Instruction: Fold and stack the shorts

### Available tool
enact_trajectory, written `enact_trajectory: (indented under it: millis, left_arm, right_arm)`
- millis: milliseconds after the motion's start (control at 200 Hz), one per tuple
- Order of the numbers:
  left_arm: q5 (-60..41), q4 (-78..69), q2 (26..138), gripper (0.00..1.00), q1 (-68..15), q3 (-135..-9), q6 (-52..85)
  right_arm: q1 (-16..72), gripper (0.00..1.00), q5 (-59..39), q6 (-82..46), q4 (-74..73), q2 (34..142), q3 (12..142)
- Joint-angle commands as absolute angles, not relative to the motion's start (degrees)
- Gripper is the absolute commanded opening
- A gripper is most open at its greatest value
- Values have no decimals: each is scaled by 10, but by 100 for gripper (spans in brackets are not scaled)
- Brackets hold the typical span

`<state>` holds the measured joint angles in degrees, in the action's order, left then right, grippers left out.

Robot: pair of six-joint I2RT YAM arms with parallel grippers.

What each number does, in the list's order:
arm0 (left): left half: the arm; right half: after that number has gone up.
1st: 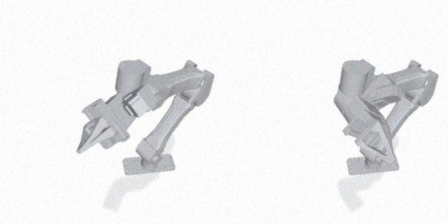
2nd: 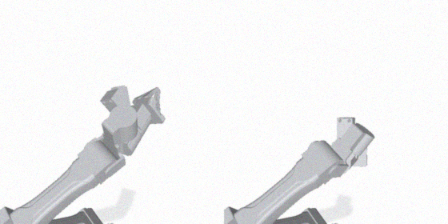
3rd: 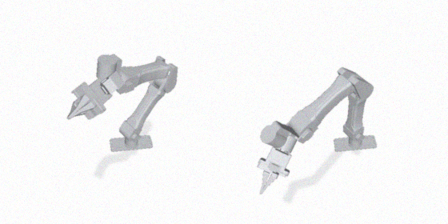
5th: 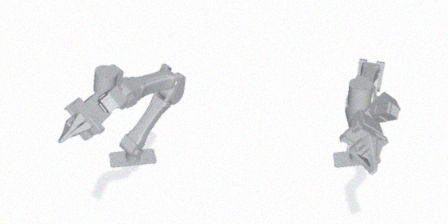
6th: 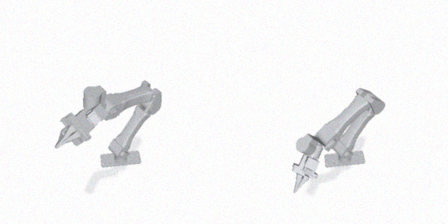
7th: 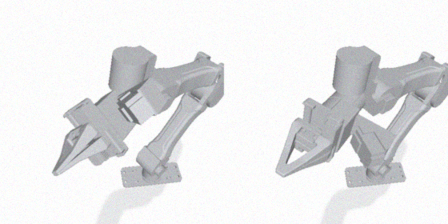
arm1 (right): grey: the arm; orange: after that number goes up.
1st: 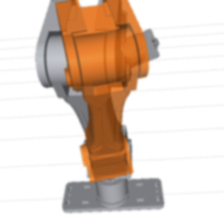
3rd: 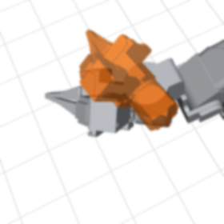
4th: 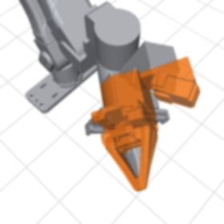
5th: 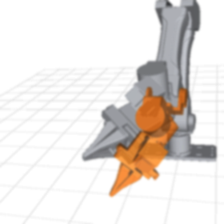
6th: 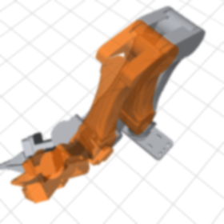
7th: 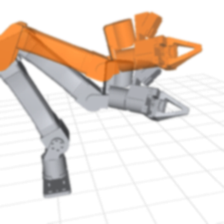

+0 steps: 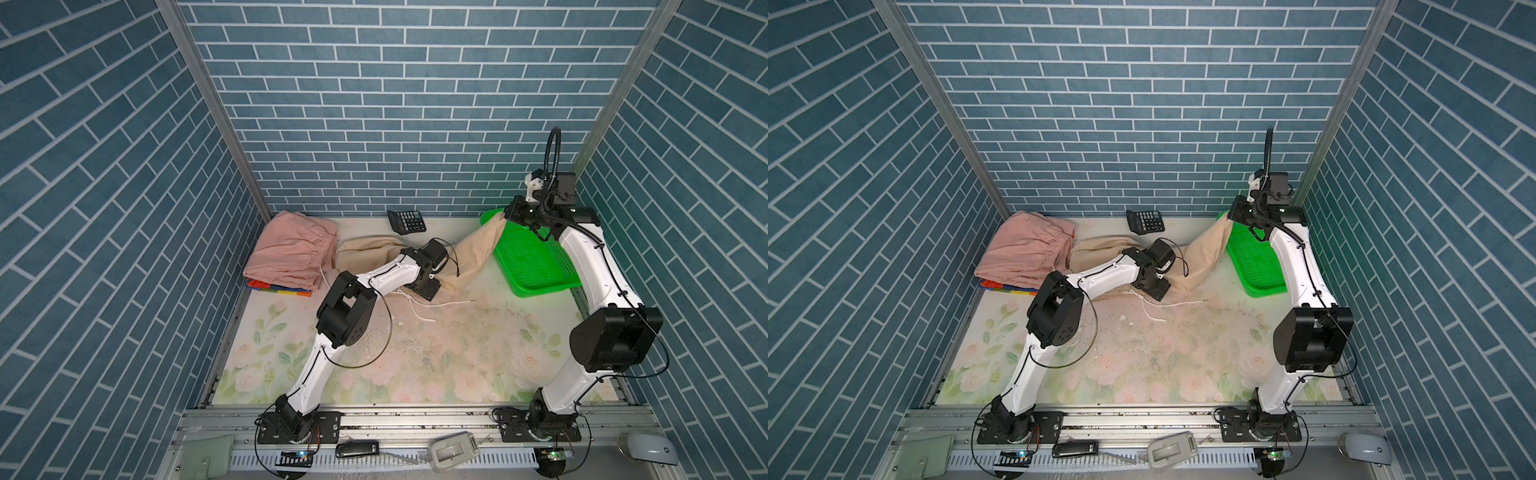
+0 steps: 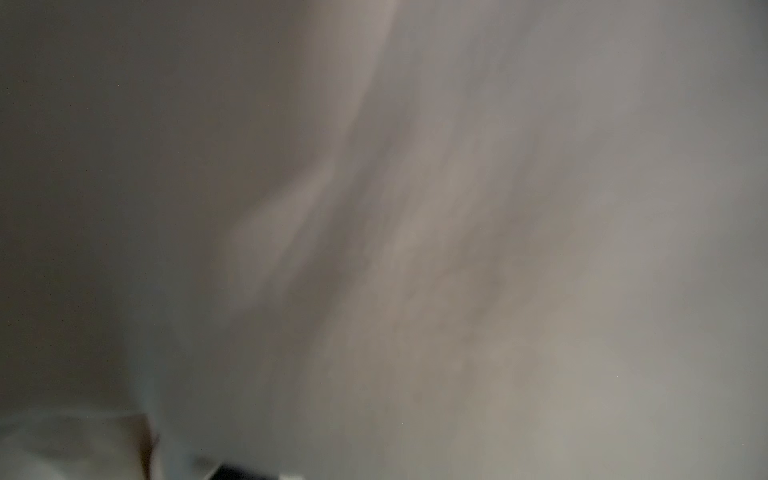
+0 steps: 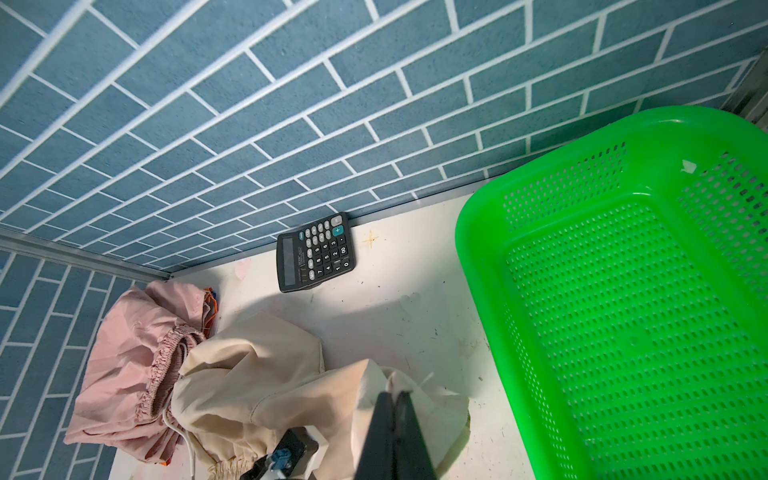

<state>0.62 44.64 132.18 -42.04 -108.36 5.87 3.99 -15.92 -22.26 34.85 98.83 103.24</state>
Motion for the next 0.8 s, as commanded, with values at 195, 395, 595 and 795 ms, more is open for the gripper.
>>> enact_trajectory:
  millis: [195,395,595,795]
  left_arm:
    - [-32,596,1249,4,-416,-1058,-50]
    - [71,659,1109,0,-404,-1004,-189]
    - [299,557,1125,0,-349,-948,-335]
    - [355,430,1171,0,-322,-919,-398]
  right_arm:
    - [19,0,-165,-229,355,942,1029]
    - [18,0,-166,-250,332,878,960]
    - [25,0,-188,-272,284,893,868]
    - [27,0,-197,-269,265,916,830]
